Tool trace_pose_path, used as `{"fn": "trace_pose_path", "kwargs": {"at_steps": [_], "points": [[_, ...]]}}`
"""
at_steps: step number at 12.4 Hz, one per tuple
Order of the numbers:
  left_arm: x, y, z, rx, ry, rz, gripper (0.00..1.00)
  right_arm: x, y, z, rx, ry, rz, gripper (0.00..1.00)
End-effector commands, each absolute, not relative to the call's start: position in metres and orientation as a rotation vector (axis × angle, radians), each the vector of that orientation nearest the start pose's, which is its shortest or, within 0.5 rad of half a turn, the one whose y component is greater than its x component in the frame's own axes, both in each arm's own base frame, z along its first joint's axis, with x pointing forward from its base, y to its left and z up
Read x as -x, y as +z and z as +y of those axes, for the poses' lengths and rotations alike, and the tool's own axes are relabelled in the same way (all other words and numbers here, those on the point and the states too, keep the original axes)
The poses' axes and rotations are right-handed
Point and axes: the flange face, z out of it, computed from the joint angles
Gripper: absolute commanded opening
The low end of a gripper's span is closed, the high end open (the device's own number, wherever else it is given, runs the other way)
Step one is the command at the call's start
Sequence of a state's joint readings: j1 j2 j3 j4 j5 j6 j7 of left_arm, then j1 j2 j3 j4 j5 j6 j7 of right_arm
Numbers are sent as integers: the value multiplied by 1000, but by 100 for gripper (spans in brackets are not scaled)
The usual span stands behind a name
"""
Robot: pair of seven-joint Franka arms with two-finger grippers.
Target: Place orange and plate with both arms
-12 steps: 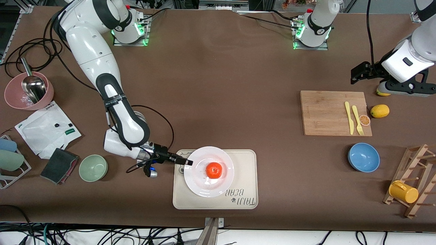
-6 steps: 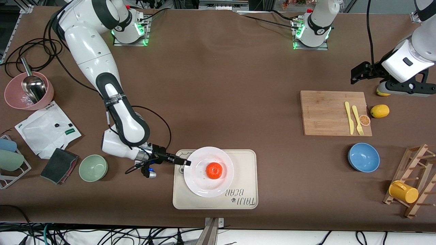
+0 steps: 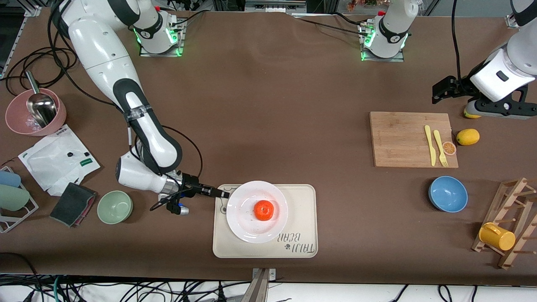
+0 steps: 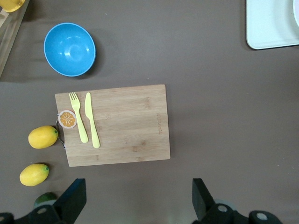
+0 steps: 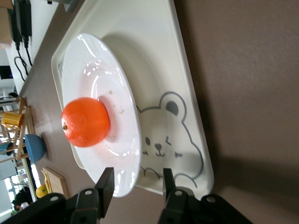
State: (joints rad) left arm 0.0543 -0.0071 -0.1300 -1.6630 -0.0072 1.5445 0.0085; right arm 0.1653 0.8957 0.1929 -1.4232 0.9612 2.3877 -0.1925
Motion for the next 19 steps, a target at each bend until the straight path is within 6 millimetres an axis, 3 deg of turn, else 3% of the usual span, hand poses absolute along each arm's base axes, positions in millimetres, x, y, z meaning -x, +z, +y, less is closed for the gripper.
{"fn": "trace_pose_path", "kwargs": {"at_steps": [1,2,4,10,14,19], "points": [[-546,590,-40,3149,187,130,100,-665,201,221,2414,56,226,53],[-546,590,-41,3150,187,130,100,-658,212,214,2440,54,200,65],[-546,590,-40,3149,185,128,100,-648,240,188,2491,66,160,100],[-546,590,-40,3149,187,130,100,-627,316,121,2781,132,-153,100],[-546,590,-40,3149,187,130,100,-599,407,89,2974,154,-283,100],[-546,590,-40,3149,187,130,100,-570,522,81,3095,291,-281,100]]}}
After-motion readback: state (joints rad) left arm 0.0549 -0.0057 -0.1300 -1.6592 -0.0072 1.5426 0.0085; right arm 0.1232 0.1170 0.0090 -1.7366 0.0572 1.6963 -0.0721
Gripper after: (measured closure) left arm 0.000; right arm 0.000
